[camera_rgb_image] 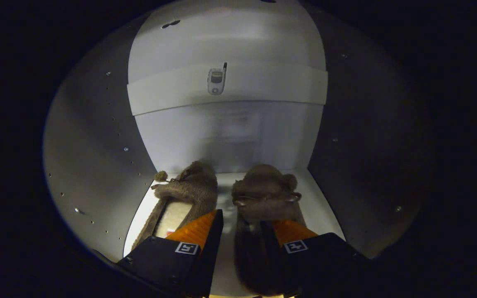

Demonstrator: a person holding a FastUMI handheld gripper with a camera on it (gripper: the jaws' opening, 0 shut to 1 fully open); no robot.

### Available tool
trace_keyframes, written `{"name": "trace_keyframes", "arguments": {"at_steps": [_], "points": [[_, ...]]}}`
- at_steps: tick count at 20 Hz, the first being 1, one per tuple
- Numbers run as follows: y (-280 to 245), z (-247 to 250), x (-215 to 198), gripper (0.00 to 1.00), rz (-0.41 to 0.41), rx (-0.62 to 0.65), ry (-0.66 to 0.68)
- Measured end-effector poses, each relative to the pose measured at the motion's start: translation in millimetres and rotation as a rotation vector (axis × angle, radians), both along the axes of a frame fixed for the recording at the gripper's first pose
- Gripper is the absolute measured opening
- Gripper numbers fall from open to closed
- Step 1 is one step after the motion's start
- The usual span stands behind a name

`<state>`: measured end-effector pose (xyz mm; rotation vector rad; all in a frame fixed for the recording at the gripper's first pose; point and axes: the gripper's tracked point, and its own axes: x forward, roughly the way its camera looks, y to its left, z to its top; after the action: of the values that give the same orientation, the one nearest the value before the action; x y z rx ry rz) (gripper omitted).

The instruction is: Open the shoe cabinet door, grab the shoes and put them into the shoe cabinet, then close the shoe cabinet door.

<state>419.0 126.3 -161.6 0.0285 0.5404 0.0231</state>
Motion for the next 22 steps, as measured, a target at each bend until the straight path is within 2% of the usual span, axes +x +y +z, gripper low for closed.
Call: {"name": "trace_keyframes", "arguments": {"at_steps": [3,5,8,15,22], "points": [[2.6,22.1,-29.6,0.80,0.027,0.006,-0.080],[1.9,40.4,-55.1,1.00,0.019,0.030,-0.129],[1.2,71.3,-102.3,1.00,0.000,0.081,-0.212],[-18.8,142.5,-243.9,0.99,-0.003,0.075,-0.390],[-46.1,168.4,-374.9,0.98,0.059,0.115,-0.428]]}}
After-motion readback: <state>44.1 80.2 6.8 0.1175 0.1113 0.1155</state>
